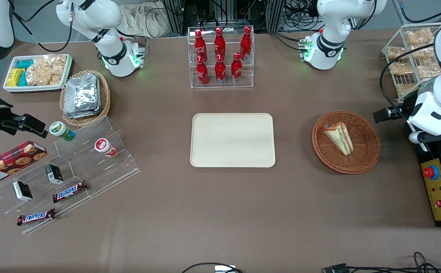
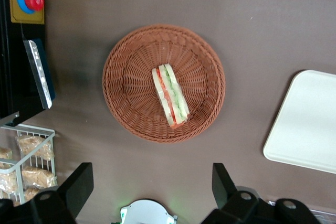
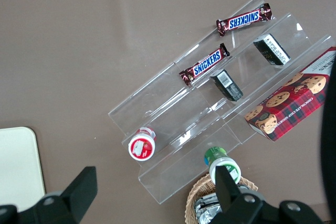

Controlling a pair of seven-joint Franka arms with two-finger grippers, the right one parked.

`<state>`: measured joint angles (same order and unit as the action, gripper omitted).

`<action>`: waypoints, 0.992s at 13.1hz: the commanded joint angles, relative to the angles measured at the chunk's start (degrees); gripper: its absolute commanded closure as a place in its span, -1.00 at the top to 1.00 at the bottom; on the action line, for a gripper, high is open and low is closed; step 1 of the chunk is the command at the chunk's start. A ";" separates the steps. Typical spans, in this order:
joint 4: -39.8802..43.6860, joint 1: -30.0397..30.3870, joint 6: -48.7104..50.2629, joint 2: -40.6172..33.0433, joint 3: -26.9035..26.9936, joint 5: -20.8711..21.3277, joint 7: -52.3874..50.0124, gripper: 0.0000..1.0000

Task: Place sandwich from basket to tray
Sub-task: 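Move the left gripper over the wicker basket above the sandwich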

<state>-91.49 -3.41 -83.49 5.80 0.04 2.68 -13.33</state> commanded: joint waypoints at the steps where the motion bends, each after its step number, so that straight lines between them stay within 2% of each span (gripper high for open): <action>1: -3.34 0.16 0.08 -0.71 -0.21 0.04 -0.99 1.00; 3: -5.79 -0.19 -2.89 1.40 -0.30 0.39 -1.08 1.00; 8: -17.56 -2.21 -16.50 1.76 -0.56 -0.05 -13.45 1.00; 13: -27.41 -2.30 -28.19 0.79 -0.47 0.30 -18.83 1.00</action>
<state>-114.89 -5.31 -108.06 8.69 -0.77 2.63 -29.90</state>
